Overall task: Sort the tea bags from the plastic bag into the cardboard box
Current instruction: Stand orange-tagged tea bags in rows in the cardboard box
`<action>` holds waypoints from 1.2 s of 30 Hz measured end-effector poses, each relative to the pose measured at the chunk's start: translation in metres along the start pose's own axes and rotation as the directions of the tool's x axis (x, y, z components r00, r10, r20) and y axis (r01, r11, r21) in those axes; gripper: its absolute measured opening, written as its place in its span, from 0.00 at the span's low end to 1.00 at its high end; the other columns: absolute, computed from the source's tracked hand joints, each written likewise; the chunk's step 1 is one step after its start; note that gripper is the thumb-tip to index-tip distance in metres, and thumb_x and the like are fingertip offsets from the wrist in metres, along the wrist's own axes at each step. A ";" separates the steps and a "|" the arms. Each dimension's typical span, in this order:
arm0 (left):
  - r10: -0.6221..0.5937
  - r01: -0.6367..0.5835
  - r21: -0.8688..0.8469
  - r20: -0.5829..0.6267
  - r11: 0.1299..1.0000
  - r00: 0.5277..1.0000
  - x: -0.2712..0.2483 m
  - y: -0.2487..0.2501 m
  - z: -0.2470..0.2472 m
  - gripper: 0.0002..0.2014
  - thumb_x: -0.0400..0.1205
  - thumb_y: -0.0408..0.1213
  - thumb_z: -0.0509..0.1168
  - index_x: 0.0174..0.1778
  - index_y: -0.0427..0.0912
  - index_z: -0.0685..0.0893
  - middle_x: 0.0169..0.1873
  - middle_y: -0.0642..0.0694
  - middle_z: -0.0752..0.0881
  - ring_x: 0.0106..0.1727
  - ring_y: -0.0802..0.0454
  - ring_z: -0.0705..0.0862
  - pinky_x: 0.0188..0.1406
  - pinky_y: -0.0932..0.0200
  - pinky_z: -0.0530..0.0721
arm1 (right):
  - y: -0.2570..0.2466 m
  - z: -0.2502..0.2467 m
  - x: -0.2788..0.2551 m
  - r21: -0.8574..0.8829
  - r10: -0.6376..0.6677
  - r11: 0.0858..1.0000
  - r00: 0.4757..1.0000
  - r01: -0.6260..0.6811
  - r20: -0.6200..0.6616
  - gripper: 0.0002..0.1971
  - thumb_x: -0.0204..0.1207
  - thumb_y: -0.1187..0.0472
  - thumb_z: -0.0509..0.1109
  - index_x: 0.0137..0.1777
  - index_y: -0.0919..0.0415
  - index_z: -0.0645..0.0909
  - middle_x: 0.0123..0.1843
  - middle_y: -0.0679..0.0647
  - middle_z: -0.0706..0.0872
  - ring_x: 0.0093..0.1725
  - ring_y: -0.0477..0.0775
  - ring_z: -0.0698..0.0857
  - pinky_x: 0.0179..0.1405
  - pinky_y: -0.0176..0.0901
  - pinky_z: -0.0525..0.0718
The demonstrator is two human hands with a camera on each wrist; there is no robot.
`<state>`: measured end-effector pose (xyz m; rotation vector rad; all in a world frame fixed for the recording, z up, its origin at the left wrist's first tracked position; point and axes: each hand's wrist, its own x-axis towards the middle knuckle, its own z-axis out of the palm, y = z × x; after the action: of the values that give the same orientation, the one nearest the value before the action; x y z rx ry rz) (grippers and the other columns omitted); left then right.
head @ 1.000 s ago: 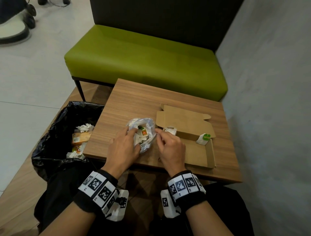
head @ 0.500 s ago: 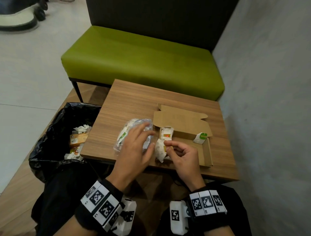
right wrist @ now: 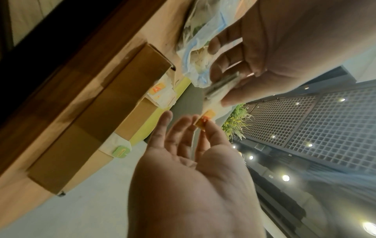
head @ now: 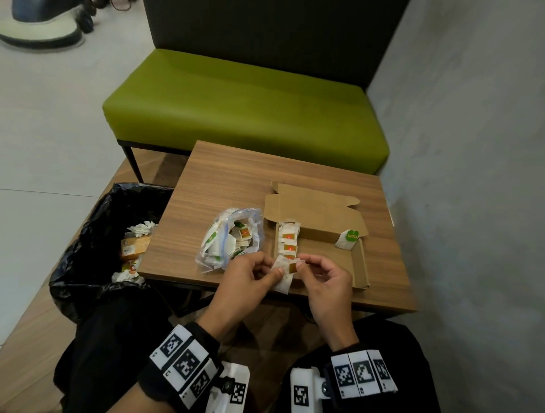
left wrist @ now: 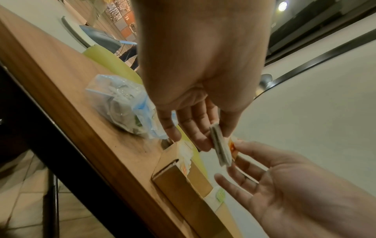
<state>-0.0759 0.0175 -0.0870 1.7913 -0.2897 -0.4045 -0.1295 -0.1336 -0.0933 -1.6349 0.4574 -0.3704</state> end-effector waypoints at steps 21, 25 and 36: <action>-0.042 0.025 -0.115 -0.154 0.993 0.987 -0.001 -0.007 0.016 0.08 0.83 0.38 0.69 0.44 0.41 0.92 0.35 0.49 0.92 0.38 0.62 0.88 0.39 0.68 0.84 | -0.007 0.004 0.001 0.163 0.240 0.959 0.970 -0.230 -0.044 0.04 0.71 0.70 0.79 0.45 0.66 0.89 0.40 0.56 0.94 0.44 0.51 0.93 0.43 0.37 0.89; -0.082 0.059 -0.226 -0.093 0.972 0.992 -0.002 -0.005 0.017 0.08 0.84 0.37 0.68 0.47 0.39 0.92 0.37 0.47 0.93 0.40 0.58 0.90 0.41 0.66 0.87 | -0.002 0.006 0.000 0.084 0.198 0.977 0.979 -0.195 -0.035 0.03 0.72 0.70 0.79 0.43 0.65 0.88 0.38 0.58 0.93 0.41 0.54 0.93 0.38 0.38 0.89; -0.026 0.033 -0.138 0.055 0.990 0.998 0.008 -0.012 0.004 0.05 0.82 0.32 0.70 0.50 0.39 0.91 0.41 0.47 0.93 0.45 0.57 0.91 0.46 0.64 0.87 | 0.005 -0.014 0.007 -0.099 0.223 0.973 0.958 -0.208 0.181 0.06 0.72 0.63 0.81 0.47 0.55 0.89 0.43 0.54 0.94 0.45 0.50 0.92 0.45 0.41 0.89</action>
<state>-0.0705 0.0140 -0.1005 1.6518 -0.2664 -0.4829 -0.1312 -0.1496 -0.0971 -1.6592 0.5037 -0.0314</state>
